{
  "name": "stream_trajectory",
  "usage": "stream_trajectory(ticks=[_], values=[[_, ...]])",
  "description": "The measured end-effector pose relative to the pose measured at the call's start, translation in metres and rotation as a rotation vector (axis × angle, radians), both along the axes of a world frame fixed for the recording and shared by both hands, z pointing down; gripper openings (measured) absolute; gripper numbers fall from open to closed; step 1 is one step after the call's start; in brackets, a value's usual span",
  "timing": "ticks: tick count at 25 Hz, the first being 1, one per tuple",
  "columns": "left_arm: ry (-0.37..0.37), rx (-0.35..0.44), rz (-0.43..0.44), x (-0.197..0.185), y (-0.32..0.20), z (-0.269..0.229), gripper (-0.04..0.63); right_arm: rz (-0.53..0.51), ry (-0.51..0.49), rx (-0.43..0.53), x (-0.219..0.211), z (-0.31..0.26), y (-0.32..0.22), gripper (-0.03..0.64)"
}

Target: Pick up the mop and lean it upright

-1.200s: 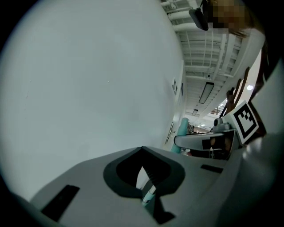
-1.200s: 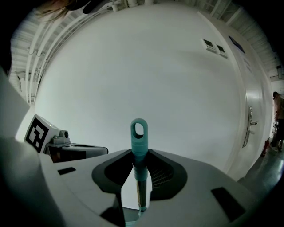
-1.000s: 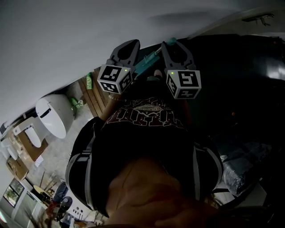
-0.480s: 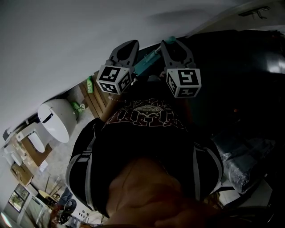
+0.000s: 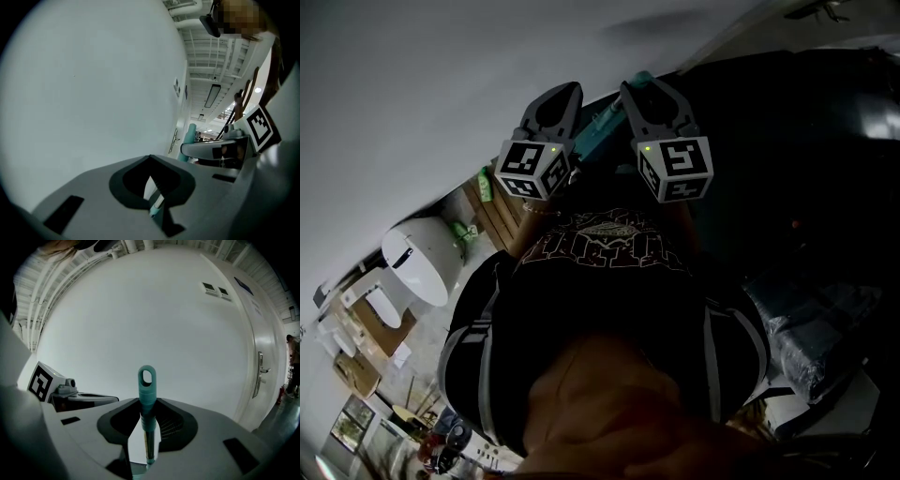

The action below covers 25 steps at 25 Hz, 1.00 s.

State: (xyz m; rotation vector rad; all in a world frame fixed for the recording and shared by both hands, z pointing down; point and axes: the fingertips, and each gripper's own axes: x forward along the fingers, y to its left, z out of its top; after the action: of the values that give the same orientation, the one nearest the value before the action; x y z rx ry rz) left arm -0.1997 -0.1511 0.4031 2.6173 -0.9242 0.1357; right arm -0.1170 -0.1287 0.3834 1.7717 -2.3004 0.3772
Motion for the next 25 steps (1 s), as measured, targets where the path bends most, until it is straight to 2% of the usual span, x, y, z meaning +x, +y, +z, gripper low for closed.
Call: stream_trajectory(ticks=[14,25], values=[[-0.012,0.009,-0.011,0.130,0.008,-0.006,0.037,-0.043,-0.007,0.002,0.116,-0.006,0.003,0.117],[0.010,0.005,-0.085,0.189,0.026,-0.005,0.037,-0.092,0.047,0.012,0.185,-0.008,0.014,0.117]])
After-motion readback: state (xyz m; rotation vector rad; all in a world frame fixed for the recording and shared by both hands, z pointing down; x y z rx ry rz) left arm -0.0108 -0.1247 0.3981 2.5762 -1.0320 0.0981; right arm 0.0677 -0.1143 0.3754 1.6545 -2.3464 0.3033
